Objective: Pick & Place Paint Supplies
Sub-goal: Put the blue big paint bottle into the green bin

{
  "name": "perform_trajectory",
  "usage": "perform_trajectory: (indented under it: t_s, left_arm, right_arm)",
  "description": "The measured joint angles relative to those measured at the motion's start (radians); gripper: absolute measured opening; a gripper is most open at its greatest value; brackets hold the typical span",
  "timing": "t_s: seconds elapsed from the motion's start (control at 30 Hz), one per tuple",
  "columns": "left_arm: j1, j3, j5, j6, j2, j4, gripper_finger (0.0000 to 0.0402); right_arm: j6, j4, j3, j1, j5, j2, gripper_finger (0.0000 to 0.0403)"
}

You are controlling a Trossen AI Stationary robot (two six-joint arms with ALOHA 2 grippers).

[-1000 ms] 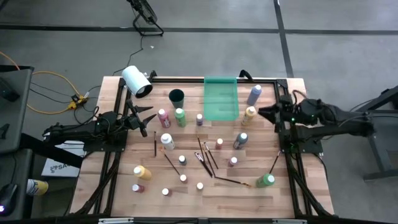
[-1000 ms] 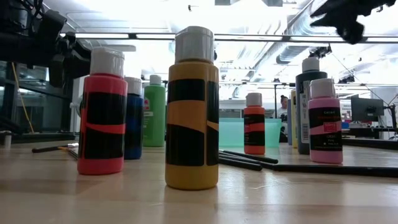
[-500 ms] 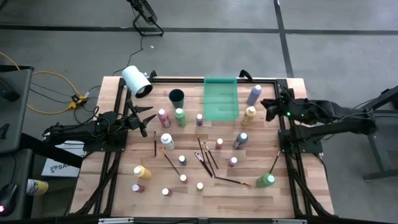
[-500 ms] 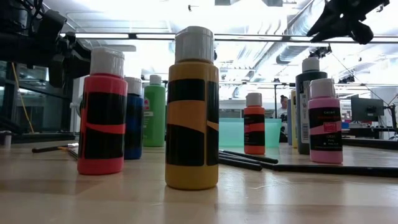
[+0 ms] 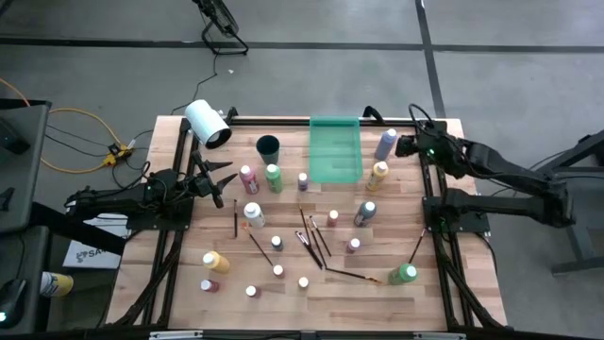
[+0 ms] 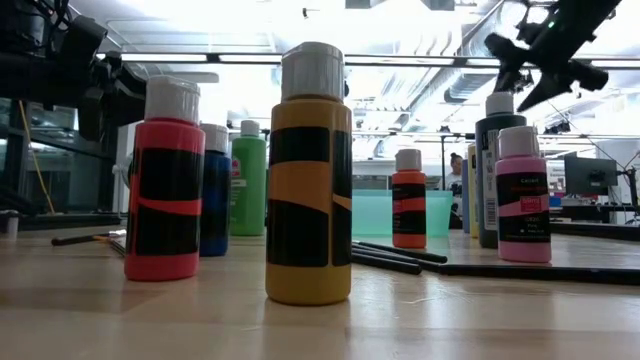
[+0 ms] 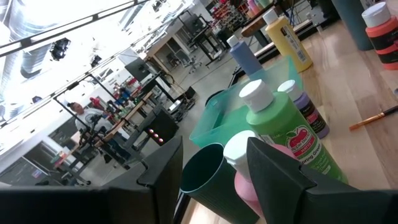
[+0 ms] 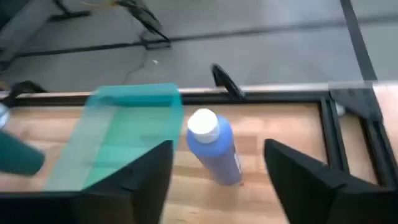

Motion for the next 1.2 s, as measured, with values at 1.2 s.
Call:
perform_trajectory:
  t_s: [1.2]
  left_arm:
    - [0.000, 0.000, 0.000, 0.000, 0.000, 0.000, 0.0173]
  right_arm:
    - [-0.075, -0.032, 0.245, -0.293, -0.381, 0.530, 0.0250]
